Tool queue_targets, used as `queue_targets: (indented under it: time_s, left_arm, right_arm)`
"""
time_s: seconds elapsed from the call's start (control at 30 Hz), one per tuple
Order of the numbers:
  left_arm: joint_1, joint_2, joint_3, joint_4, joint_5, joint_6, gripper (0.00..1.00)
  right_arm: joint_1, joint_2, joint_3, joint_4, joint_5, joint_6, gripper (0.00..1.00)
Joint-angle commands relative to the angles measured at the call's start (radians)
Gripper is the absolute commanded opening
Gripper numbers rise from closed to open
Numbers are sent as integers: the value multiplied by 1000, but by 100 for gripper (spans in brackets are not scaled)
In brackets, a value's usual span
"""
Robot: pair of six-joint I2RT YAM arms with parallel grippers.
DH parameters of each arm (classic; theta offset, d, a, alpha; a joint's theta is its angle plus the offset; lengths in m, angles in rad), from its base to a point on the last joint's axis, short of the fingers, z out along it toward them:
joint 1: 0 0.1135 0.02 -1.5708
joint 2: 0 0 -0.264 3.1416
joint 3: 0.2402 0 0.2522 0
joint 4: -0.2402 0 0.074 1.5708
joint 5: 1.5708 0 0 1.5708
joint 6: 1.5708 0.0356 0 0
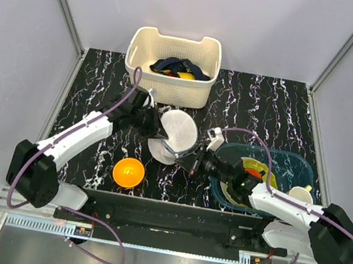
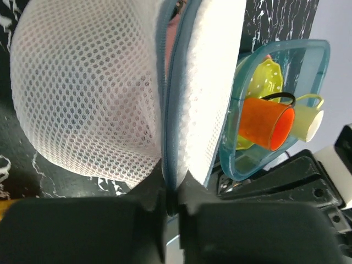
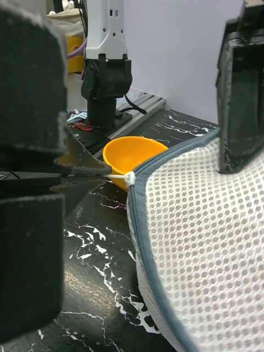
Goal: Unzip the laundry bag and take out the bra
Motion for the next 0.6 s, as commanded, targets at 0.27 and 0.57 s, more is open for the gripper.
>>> queue_targets:
  time_s: [0.27,0.57]
  left_arm:
    - [10,5,151,-36,-95,90,99]
    - [-33,-325,-211,68,-95,-209,99]
  right_arm:
    - [1,62,150,-69,-20,47,0]
    - [1,112,172,-60,-31,47,0]
